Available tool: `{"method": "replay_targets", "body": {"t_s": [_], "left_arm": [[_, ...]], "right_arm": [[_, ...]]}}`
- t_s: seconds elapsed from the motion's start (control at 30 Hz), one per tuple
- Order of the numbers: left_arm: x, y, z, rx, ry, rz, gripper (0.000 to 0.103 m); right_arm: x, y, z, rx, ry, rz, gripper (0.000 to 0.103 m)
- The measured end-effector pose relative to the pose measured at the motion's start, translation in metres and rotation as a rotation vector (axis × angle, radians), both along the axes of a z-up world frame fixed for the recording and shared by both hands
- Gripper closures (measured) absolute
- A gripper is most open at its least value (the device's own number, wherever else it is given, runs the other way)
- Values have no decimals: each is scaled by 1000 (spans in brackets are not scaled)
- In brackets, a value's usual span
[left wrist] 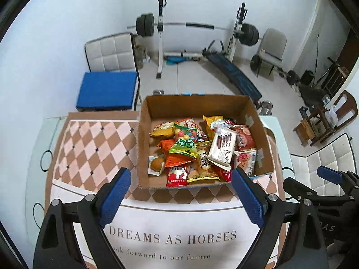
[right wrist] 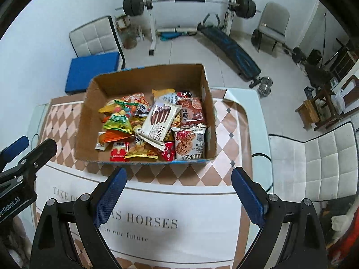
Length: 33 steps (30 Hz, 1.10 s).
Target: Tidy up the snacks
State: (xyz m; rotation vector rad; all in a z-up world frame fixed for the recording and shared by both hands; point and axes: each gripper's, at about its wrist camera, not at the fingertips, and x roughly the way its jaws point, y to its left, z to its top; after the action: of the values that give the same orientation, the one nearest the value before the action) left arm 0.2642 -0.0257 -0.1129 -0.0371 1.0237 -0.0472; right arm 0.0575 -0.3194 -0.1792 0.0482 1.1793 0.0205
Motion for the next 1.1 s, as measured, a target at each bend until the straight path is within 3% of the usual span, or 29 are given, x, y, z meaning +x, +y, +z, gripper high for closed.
{"method": "replay_targets", "body": {"t_s": [0.3,0.6,0.8,1.1], "left_arm": [[-68,4,61,18,-149,18,11],[-117,9,93,29,-220,26,11],[-142,5,105,35,-232,17,11],[-153,1,110,39,-251,17,11]], "right_arm": [[-79,2,65,26,-133,-6,6],[-145,8,116,8,-235,-11,6],[-173,10,137,14,-262,-10,6],[-187,7,144,5,-283,-27,2]]}}
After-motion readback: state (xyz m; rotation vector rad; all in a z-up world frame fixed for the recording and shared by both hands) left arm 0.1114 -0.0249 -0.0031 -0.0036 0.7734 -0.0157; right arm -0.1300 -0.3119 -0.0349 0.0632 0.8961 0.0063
